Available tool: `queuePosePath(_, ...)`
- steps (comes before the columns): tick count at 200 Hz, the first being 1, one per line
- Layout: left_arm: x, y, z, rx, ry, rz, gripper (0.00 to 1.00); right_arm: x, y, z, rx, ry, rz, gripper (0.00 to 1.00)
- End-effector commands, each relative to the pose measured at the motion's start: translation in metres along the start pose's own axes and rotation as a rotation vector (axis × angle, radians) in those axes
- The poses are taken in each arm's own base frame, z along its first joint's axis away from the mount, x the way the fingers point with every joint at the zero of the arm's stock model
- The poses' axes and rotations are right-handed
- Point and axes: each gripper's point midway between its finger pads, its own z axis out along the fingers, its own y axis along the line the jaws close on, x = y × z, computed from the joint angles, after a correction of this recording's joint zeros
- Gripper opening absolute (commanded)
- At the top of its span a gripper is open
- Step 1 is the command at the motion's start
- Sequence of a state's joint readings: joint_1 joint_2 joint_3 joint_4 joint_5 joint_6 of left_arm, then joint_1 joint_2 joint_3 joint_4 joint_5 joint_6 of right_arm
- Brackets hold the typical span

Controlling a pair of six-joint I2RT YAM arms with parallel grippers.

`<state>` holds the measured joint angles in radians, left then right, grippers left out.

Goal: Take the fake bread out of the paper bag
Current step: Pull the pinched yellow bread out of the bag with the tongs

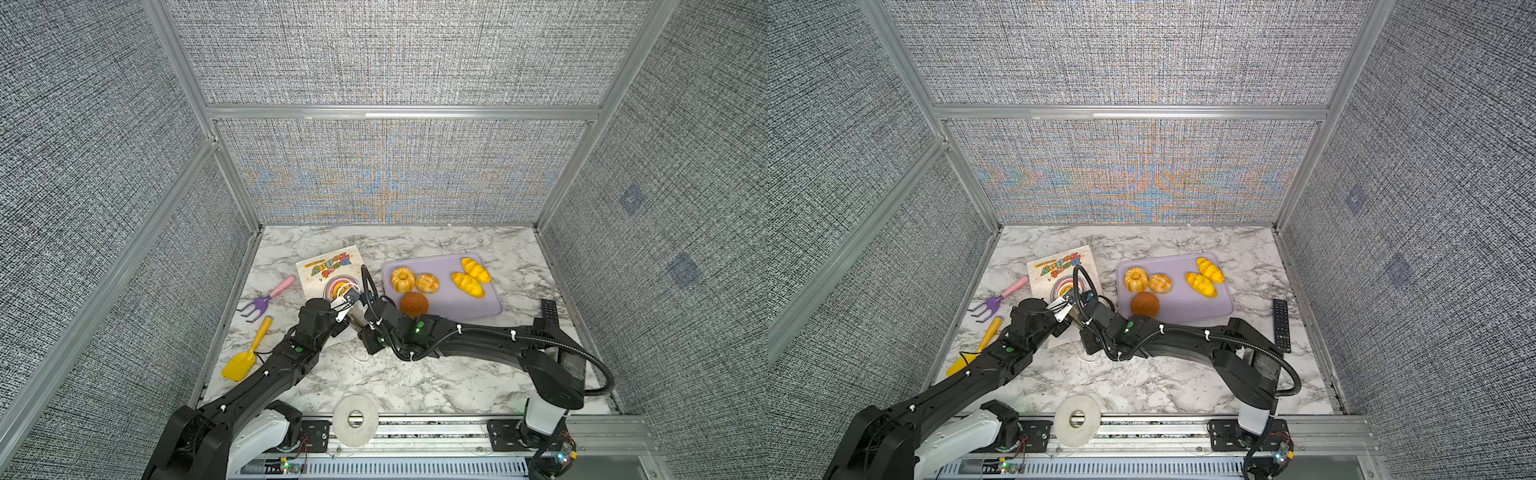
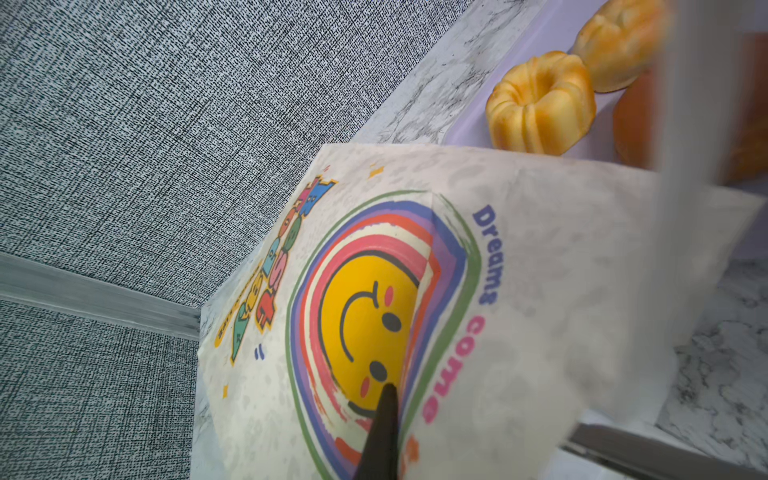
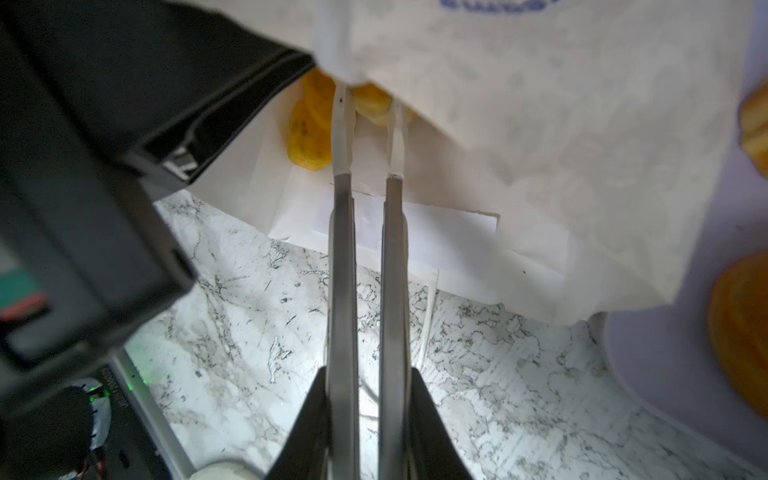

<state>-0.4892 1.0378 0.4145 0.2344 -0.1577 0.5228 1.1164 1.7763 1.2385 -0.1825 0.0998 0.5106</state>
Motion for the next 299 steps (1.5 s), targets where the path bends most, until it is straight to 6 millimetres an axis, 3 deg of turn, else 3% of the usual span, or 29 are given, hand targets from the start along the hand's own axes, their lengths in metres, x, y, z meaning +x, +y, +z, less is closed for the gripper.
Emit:
queuePosePath(1,-0.001,-0.002,0.0,0.011,-0.001,0.014,0.0,-0.007,0.016,-0.009,-0.052,-0.01,0.008,0.0)
queuePosePath(59,-0.001,0.001,-0.002,-0.003,-0.004,0.012,0.0,0.009,0.03,-0.029,-0.086,0.115,0.032,0.0)
queuePosePath(171,0.001,0.004,-0.002,-0.023,0.005,0.017,0.0,0.055,0.02,-0.093,-0.098,0.286,0.091,0.0)
queuePosePath(250,0.002,0.008,-0.002,-0.047,0.011,0.023,0.0,0.072,0.005,-0.168,-0.03,0.339,0.09,0.0)
queuePosePath(299,0.002,0.008,-0.002,-0.049,0.012,0.027,0.0,0.051,-0.022,-0.238,0.034,0.198,0.118,0.0)
